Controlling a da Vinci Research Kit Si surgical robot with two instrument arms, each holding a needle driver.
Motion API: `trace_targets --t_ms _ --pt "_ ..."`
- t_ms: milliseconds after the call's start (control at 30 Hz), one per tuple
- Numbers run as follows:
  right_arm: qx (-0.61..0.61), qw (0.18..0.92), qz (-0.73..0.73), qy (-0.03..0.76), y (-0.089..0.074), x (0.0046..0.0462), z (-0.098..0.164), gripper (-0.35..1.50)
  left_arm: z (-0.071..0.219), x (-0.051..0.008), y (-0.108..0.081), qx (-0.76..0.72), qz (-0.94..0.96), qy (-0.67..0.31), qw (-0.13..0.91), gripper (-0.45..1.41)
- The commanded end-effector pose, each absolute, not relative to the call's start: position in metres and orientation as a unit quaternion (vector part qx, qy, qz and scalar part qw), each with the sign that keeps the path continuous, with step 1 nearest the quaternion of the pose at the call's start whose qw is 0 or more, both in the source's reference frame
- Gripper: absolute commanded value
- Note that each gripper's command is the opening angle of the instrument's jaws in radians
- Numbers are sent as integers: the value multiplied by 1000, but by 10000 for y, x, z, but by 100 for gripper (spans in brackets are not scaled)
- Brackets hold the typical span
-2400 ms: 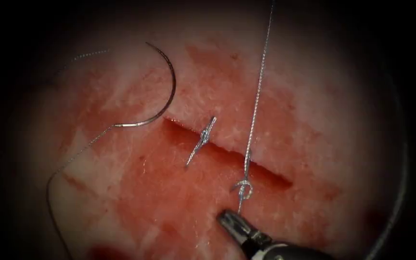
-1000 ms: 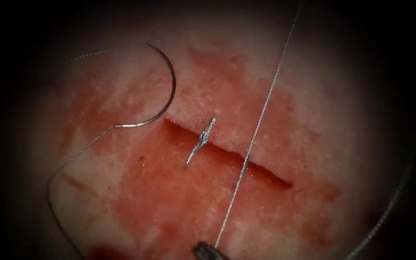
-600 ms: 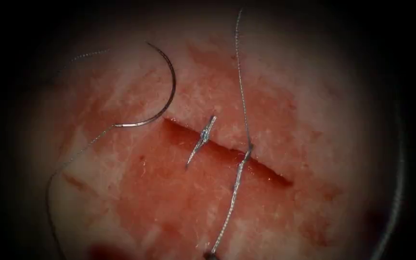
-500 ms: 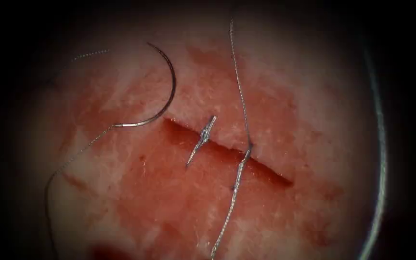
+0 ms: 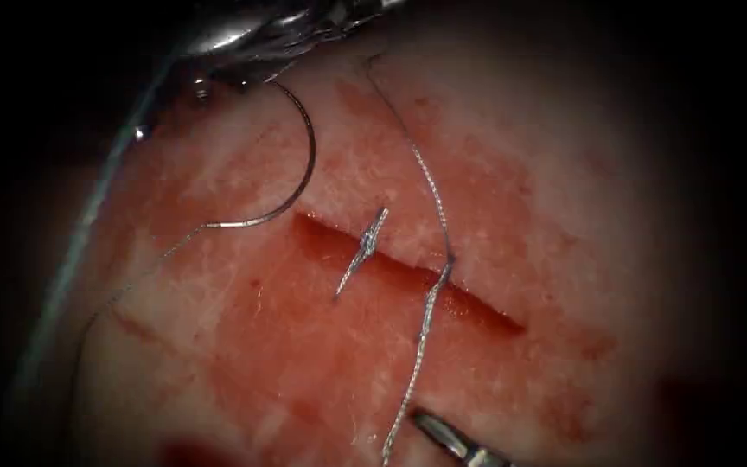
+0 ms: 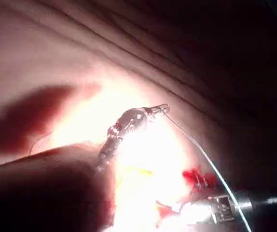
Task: Wound Closure
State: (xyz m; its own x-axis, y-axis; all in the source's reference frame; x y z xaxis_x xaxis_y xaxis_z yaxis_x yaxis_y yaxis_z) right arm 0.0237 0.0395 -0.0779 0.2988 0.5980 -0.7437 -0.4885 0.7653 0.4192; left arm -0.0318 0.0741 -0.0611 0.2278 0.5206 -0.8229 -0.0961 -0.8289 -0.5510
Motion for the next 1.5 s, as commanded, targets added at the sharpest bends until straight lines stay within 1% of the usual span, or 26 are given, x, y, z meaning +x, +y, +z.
trace_targets --t_ms 33,200,367,433,533,800,900,1167,1400,1500 --pt "51 802 340 488 416 250 -763 124 -608 -324 727 -748 595 -144 256 -35" --pt "40 803 344 485 451 273 -733 124 -622 -326 684 -756 578 -149 268 -35" --pt "32 802 343 488 473 296 -696 116 -635 -314 659 -748 581 -148 284 -35" --pt "34 802 337 492 477 304 -681 116 -638 -306 654 -745 581 -151 291 -35" --pt "51 803 320 501 479 320 -660 101 -641 -293 641 -741 582 -153 298 -35" --pt "40 798 331 502 513 343 -652 93 -640 -292 602 -739 579 -159 307 -35" --pt "34 794 335 507 524 344 -648 93 -639 -294 589 -739 578 -162 305 -35" --pt "26 749 364 552 545 329 -657 86 -628 -294 563 -745 570 -170 302 -35" --pt "53 696 397 596 552 314 -658 83 -619 -295 550 -752 554 -178 309 -35" --pt "64 668 409 618 554 300 -662 79 -610 -294 547 -753 551 -182 310 -35"
